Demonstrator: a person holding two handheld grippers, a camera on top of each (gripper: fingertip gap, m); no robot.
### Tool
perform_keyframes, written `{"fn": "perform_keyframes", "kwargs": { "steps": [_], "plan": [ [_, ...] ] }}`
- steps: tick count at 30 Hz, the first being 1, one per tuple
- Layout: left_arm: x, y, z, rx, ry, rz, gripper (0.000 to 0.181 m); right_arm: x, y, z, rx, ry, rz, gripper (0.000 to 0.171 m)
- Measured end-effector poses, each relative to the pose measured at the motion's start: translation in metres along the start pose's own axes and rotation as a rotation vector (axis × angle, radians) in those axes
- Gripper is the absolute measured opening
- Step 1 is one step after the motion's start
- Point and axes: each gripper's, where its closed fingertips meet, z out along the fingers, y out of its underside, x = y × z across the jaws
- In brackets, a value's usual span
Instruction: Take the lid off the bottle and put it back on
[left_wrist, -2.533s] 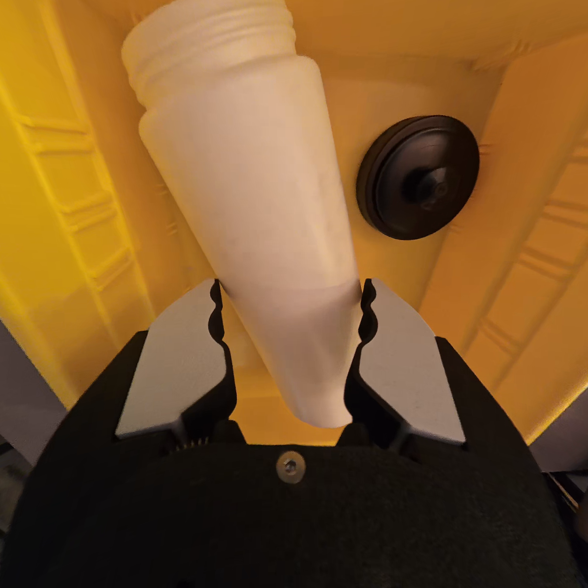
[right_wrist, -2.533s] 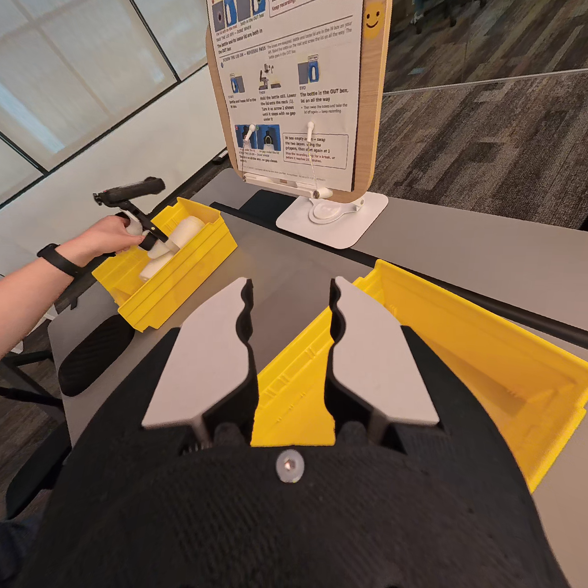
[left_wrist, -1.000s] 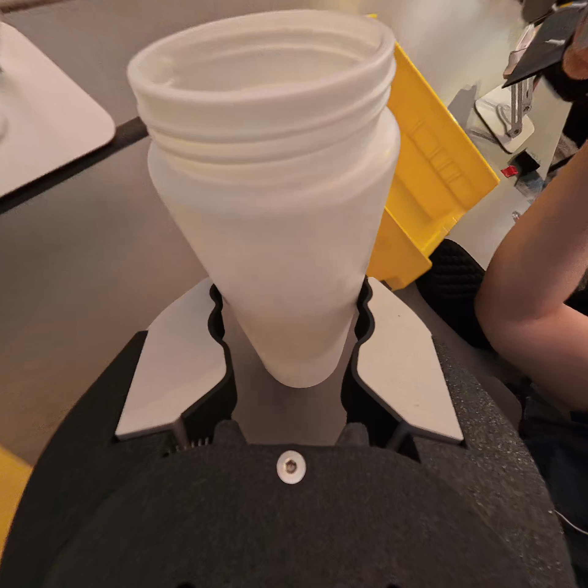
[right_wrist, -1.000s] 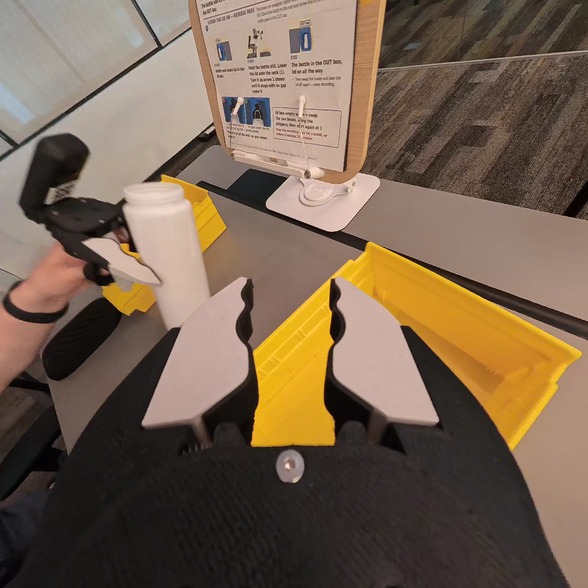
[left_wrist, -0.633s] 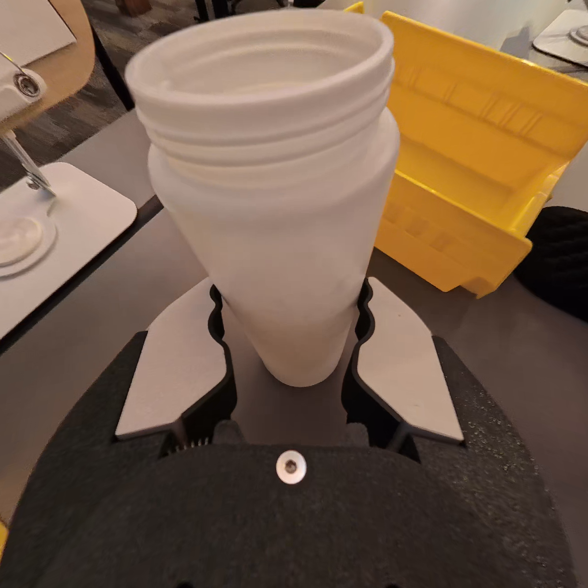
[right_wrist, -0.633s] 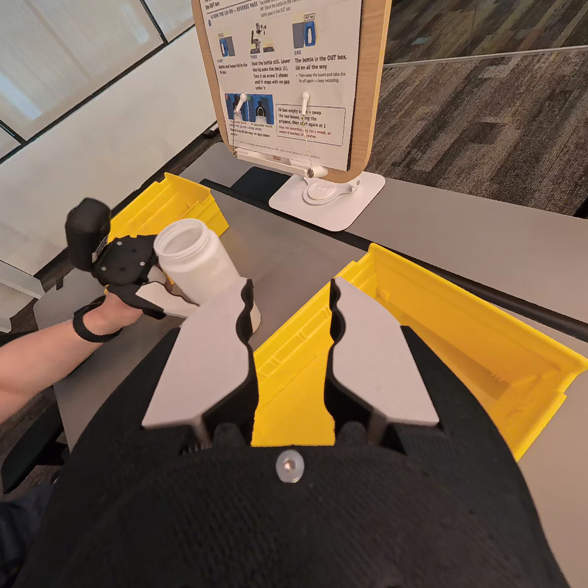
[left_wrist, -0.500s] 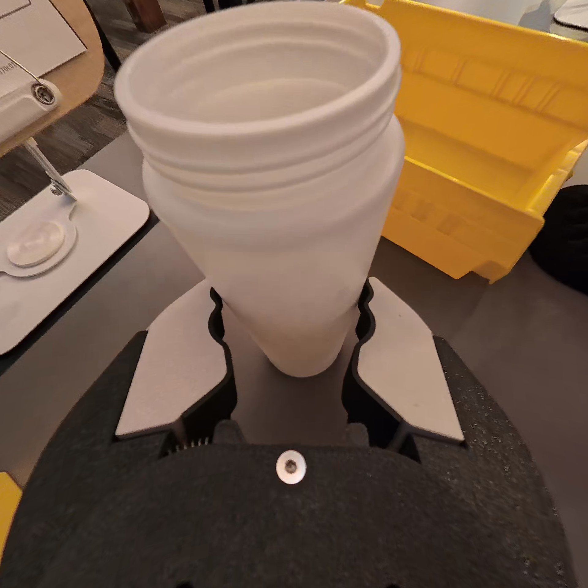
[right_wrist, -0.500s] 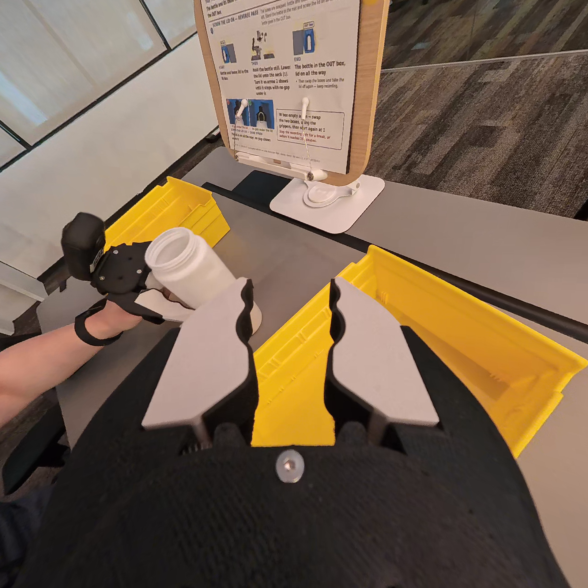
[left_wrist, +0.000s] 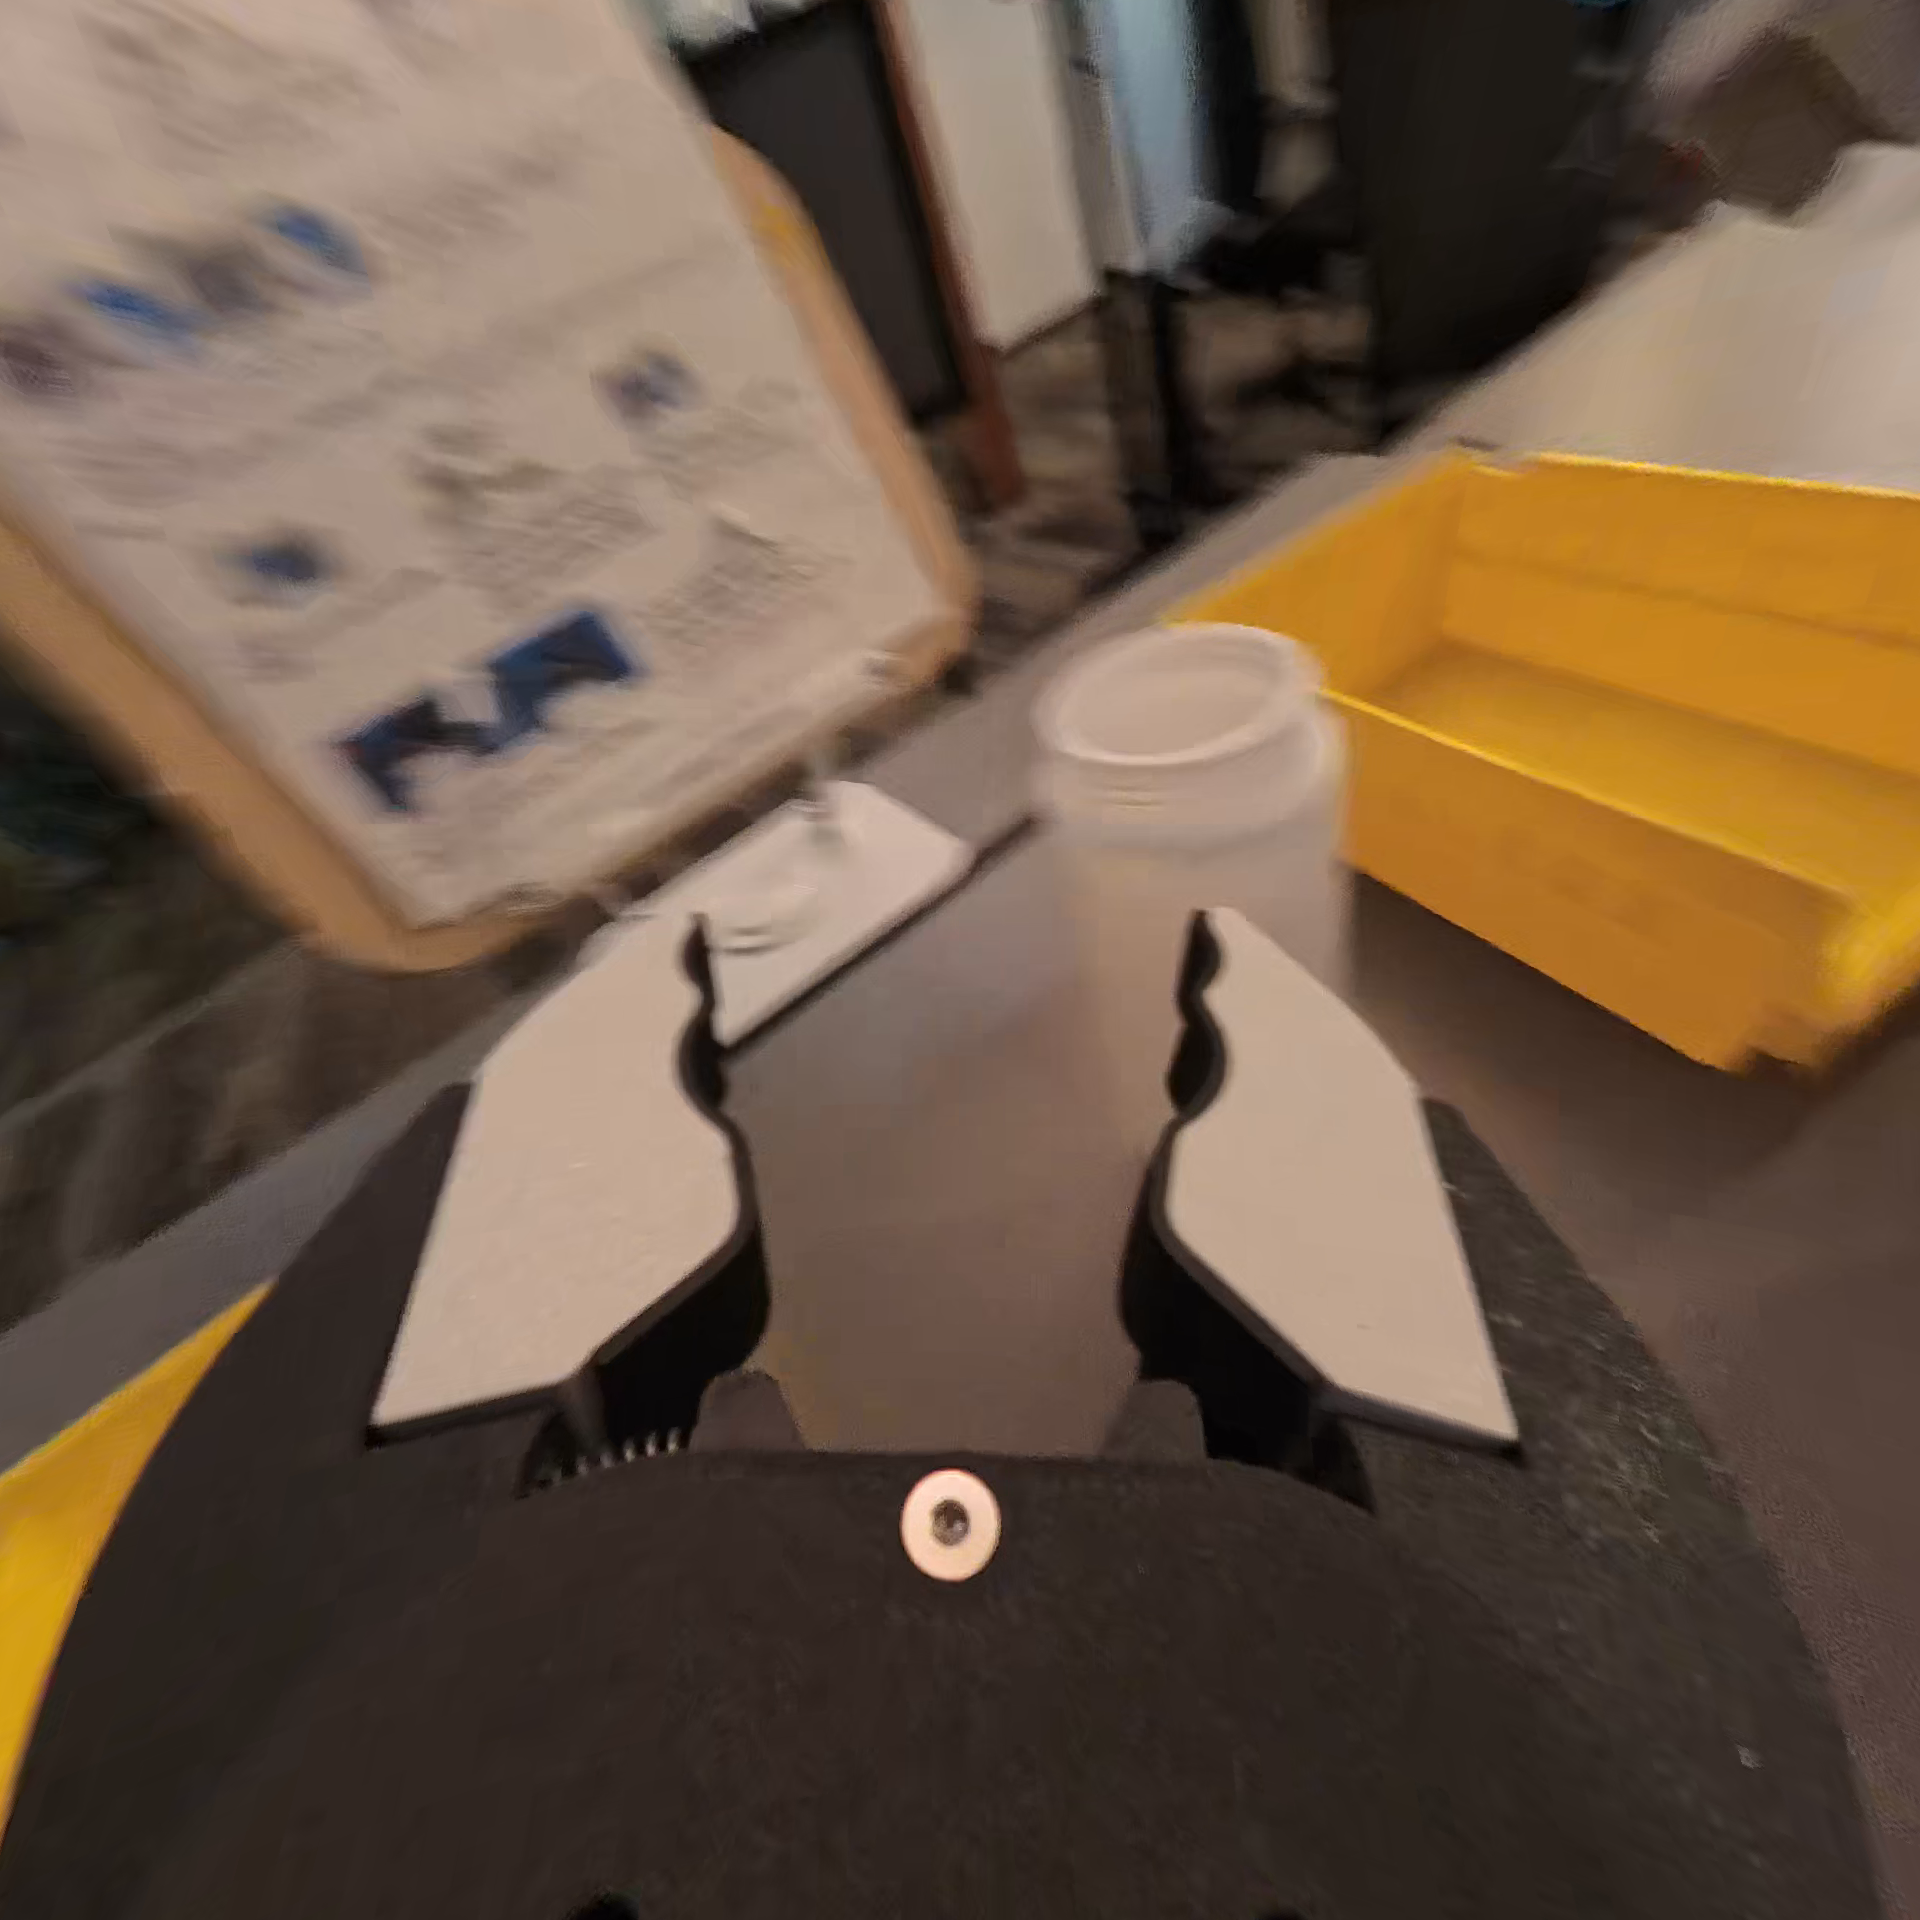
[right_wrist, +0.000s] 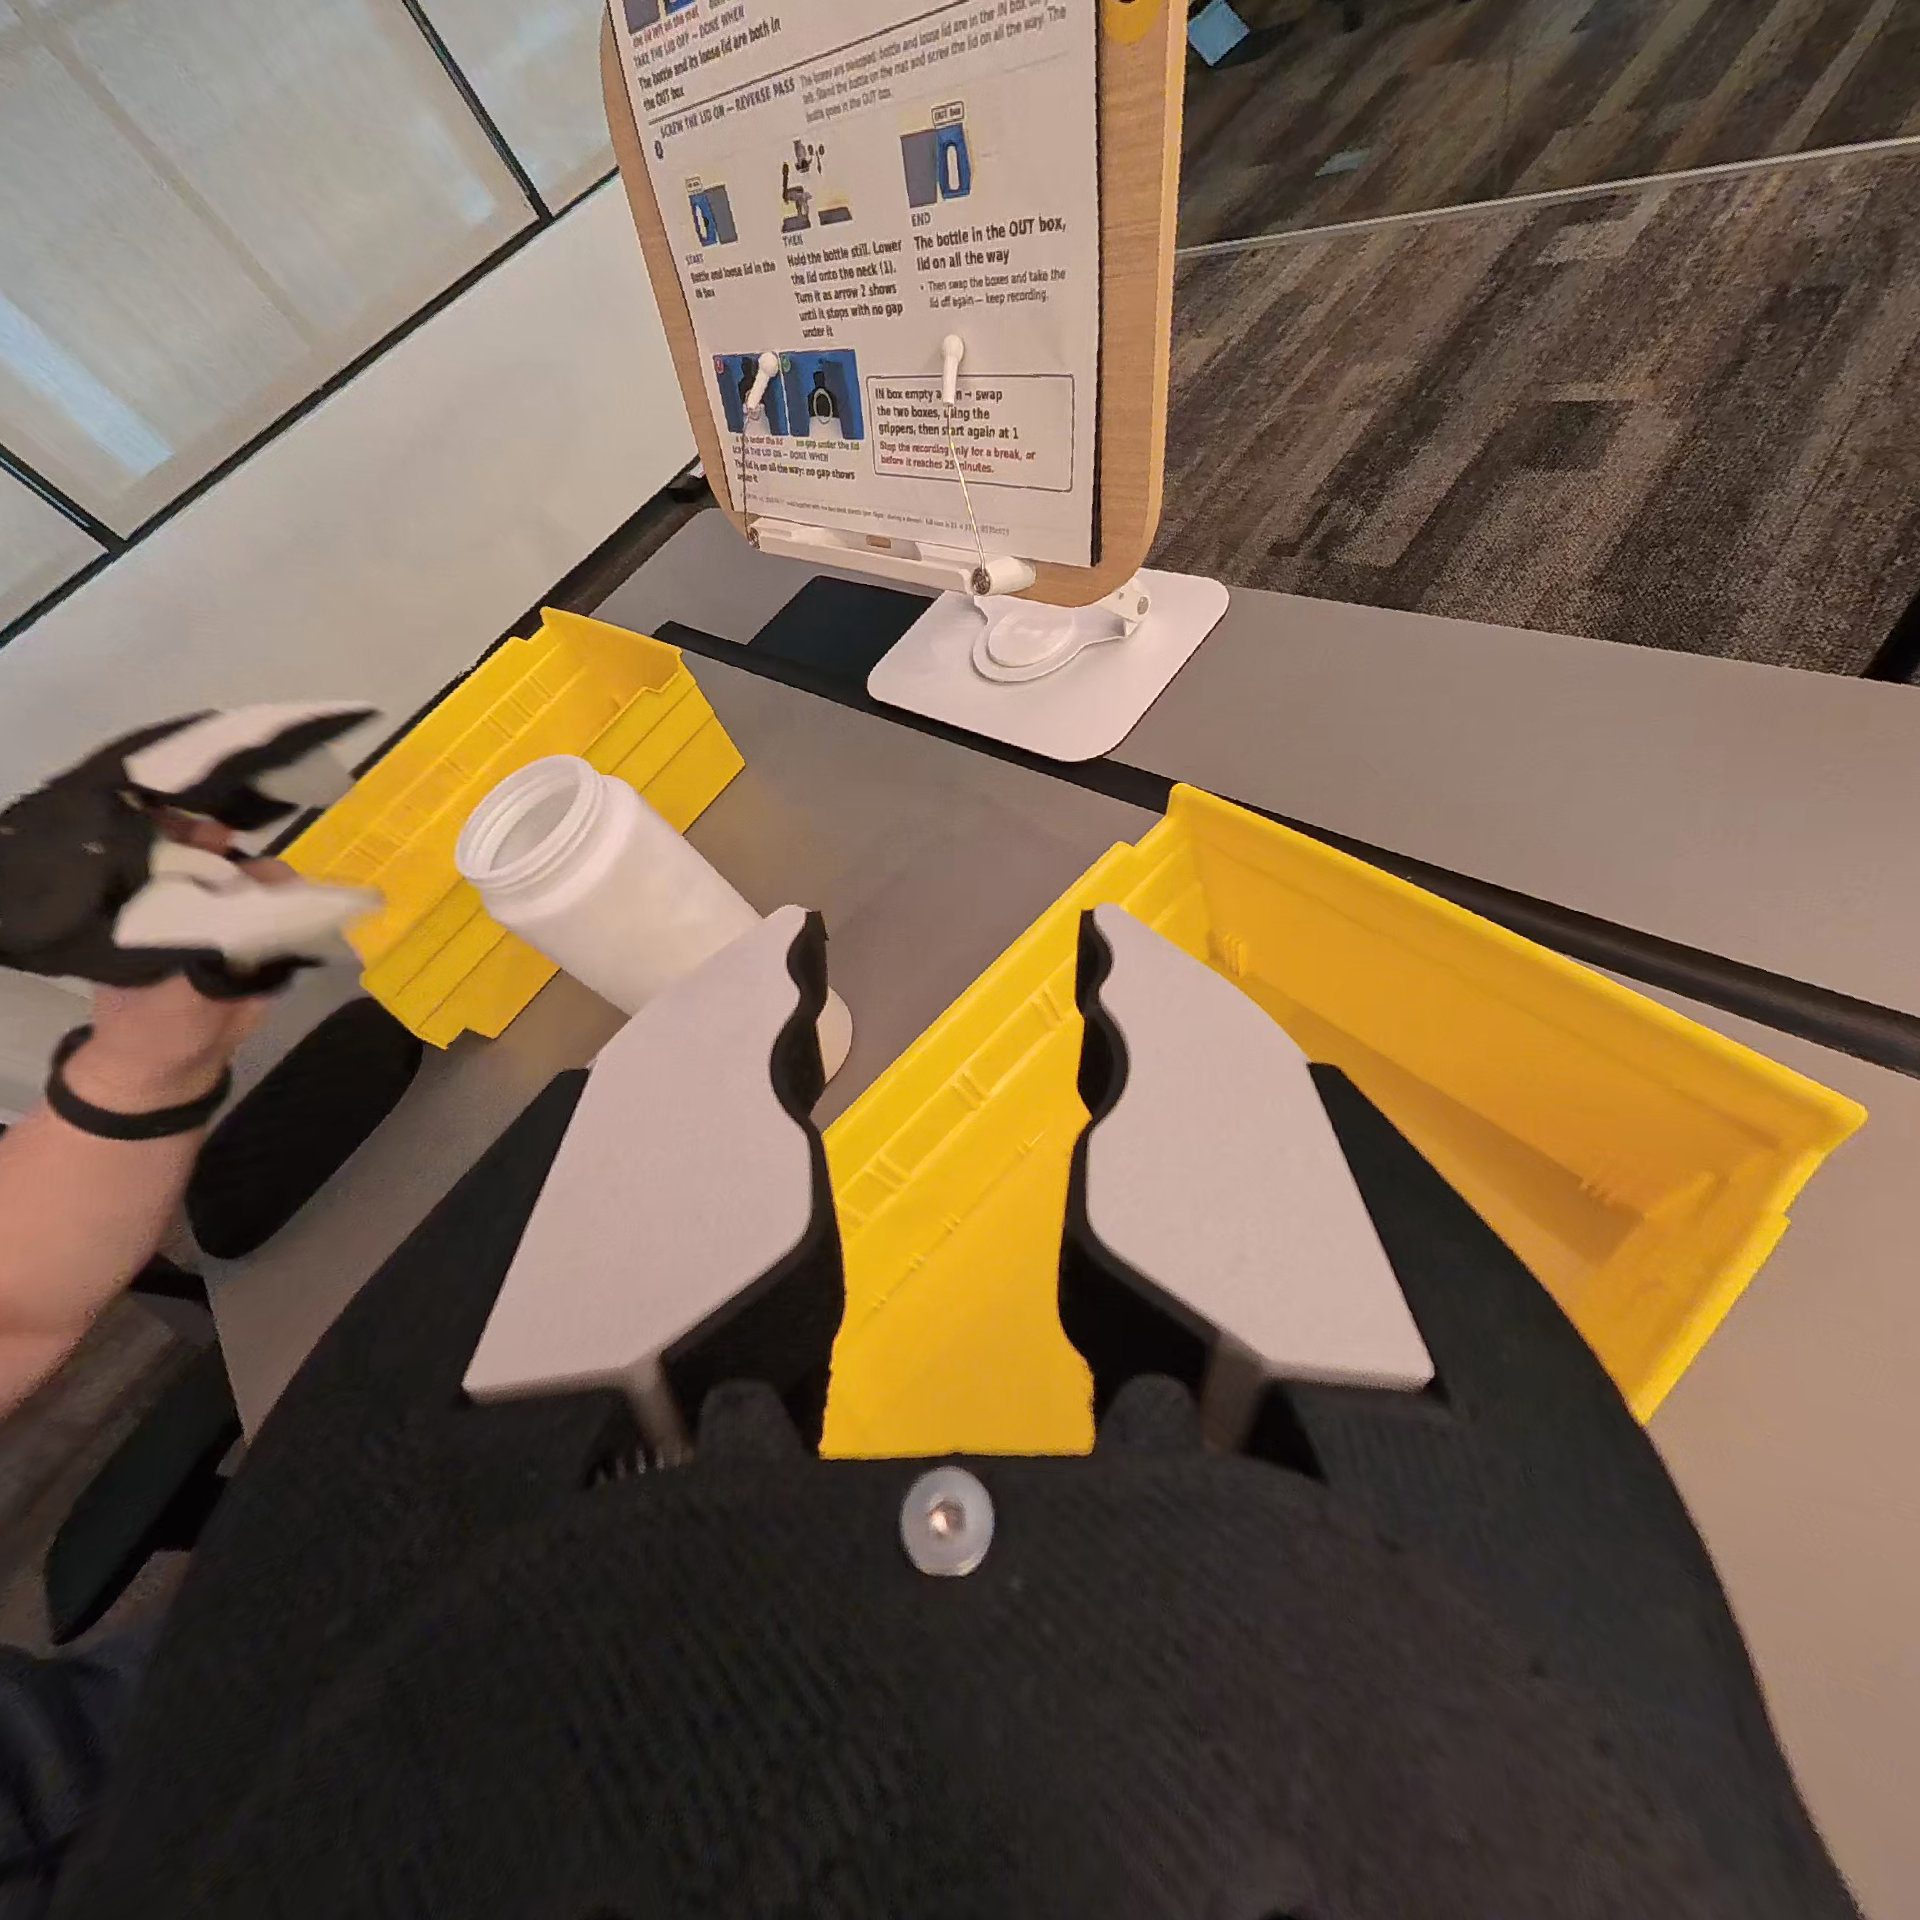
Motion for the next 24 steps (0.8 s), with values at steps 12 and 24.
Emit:
{"fn": "perform_keyframes", "kwargs": {
  "steps": [12, 24],
  "plan": [
    [-0.161, 0.133, -0.027, -0.209, -0.12, -0.319, 0.064, -0.002, 0.008, 0.005, -0.048, -0.001, 0.005, 0.047],
    [-0.131, 0.221, 0.035, -0.516, 0.129, -0.221, 0.049, 0.007, 0.023, 0.017, -0.142, 0.053, -0.001, 0.047]
  ]
}}
